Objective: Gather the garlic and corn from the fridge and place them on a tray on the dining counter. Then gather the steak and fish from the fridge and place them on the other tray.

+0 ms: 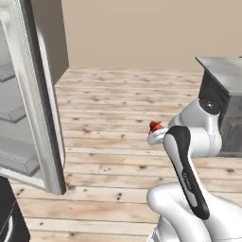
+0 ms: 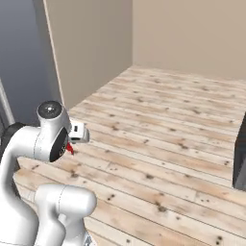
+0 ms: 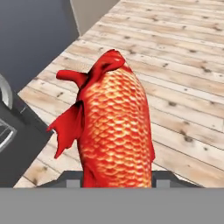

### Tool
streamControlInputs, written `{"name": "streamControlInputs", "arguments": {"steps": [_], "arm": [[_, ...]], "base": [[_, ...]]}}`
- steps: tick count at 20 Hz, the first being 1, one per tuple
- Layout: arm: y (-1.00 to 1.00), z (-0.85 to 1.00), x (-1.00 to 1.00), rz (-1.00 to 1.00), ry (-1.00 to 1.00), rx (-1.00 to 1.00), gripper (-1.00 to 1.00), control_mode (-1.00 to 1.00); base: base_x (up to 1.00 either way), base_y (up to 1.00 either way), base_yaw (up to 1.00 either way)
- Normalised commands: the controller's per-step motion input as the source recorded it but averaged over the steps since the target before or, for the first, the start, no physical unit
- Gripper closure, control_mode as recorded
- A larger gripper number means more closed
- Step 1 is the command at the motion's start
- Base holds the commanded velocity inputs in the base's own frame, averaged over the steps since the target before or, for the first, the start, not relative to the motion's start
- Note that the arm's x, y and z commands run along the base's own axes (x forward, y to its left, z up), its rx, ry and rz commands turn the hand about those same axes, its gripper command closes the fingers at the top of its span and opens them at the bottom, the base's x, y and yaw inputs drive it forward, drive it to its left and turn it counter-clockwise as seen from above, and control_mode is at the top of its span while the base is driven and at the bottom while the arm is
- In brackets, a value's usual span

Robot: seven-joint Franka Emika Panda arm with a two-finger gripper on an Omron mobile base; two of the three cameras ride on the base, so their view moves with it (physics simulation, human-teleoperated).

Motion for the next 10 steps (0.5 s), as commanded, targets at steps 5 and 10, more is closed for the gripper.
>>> {"name": "streamControlInputs", "arguments": {"steps": [5, 10], "arm": [[0.0, 0.0, 0.0, 0.0, 0.0, 0.0, 1.0, 1.0], [0.0, 0.0, 0.0, 0.0, 0.0, 0.0, 1.0, 1.0]], "base": [[0.63, 0.07, -0.68], [1.0, 0.45, -0.39]]}}
